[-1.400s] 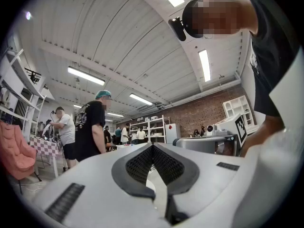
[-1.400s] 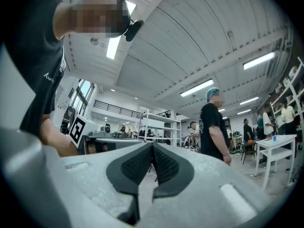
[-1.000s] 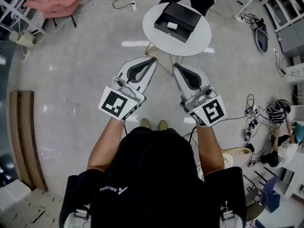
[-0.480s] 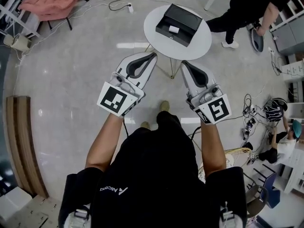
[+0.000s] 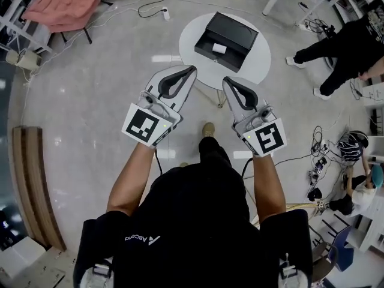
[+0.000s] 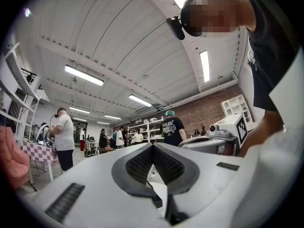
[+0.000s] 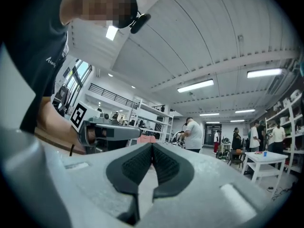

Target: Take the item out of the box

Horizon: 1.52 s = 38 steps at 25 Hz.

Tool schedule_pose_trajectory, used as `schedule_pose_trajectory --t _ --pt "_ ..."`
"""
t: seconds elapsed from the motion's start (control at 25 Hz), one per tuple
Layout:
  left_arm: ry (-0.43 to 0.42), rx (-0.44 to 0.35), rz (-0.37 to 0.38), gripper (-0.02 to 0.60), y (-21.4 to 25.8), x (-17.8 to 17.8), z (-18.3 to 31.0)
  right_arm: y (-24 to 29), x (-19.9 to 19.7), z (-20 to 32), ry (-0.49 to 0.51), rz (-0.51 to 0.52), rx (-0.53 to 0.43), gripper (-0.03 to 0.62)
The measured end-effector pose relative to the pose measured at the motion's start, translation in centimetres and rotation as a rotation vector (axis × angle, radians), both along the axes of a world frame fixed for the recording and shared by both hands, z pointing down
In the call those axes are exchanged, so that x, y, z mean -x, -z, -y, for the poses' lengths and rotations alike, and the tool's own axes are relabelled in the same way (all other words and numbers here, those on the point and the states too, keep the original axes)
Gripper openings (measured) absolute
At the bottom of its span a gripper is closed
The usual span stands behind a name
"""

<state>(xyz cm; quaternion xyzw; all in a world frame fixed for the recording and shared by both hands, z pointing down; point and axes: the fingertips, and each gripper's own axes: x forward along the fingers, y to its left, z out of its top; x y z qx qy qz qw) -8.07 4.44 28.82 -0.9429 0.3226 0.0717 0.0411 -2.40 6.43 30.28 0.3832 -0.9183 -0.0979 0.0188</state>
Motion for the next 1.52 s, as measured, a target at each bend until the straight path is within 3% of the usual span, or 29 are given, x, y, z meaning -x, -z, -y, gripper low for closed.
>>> schedule_pose_trajectory --t 0.32,0.6,1.04,1.24,1.52 --pt "0.028 0.008 0.014 -0.002 -1.2 -3.6 9.6 -1.7 -3.5 9.8 0.028 0.005 0.035 0.000" --pt "0.068 0.005 0.017 -0.002 -1.5 -6.4 16.4 -3.7 -6.5 17.3 0.047 -0.066 0.071 0.000" --pt "0.082 0.031 0.032 -0.002 -4.1 -8.2 22.9 -9.9 -8.2 25.2 0.081 -0.258 0.172 0.000" --pt "0.049 0.056 0.033 -0.002 -5.9 -8.3 25.3 -13.6 -7.7 27.0 0.087 -0.352 0.245 0.002" --pt "-0.008 0.108 0.060 -0.002 -9.9 -8.2 28.4 -19.6 -6.8 29.8 0.089 -0.507 0.355 0.051"
